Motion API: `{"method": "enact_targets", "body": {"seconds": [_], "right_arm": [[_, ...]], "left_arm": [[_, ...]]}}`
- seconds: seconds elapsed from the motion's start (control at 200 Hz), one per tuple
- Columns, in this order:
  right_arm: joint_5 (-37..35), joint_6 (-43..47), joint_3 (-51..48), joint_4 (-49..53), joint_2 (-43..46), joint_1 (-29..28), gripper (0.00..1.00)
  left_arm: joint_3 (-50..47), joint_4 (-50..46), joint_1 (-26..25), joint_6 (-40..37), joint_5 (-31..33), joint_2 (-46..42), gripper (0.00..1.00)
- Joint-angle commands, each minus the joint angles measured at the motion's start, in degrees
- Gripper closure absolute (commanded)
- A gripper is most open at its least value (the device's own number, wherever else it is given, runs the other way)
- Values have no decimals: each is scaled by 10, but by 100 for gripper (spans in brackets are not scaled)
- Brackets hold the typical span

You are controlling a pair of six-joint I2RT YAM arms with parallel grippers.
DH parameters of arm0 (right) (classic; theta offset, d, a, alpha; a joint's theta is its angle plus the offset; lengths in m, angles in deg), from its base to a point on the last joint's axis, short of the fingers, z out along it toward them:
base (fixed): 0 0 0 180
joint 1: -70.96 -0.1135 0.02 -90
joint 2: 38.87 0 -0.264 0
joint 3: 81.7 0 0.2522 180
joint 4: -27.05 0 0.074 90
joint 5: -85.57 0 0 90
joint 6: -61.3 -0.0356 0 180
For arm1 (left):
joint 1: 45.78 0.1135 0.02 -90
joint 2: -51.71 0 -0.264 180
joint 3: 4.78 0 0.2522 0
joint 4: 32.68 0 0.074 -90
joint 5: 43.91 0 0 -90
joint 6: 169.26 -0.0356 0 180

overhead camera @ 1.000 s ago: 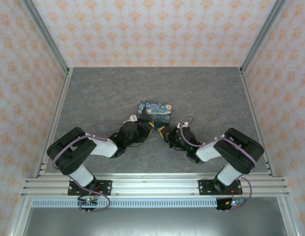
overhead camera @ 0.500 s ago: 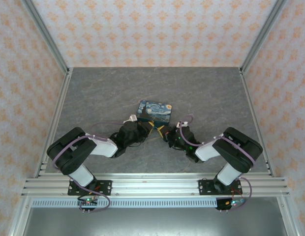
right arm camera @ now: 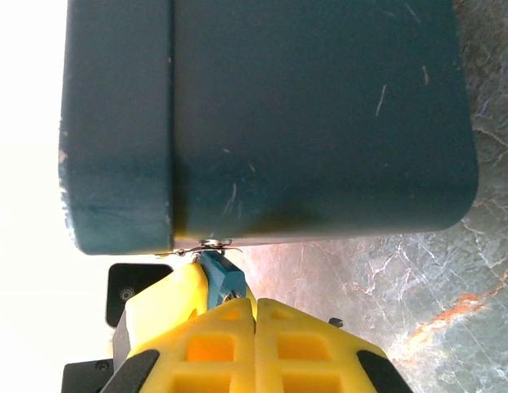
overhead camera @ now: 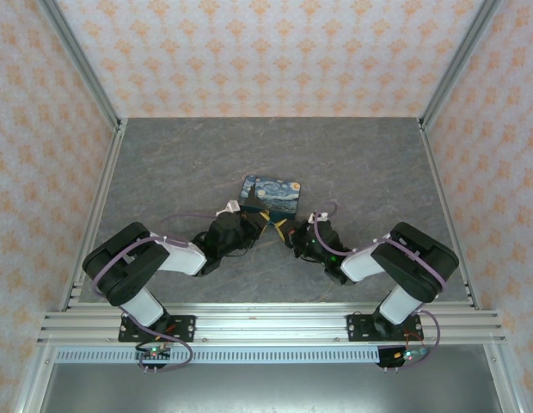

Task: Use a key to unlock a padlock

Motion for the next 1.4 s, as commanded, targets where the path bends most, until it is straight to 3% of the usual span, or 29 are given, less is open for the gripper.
{"method": "enact_targets", "body": {"seconds": [0.0, 0.686, 1.391], "right_arm": [[-5, -9, 21, -37, -7, -4, 100], [-20, -49, 17, -144, -60, -4, 100], [38, -27, 34, -126, -63, 32, 100]], "left_arm": [[20, 33, -12, 3, 0, 10, 100], [20, 91, -31, 31, -3, 22, 100], [15, 72, -37, 19, -17, 10, 100]]}}
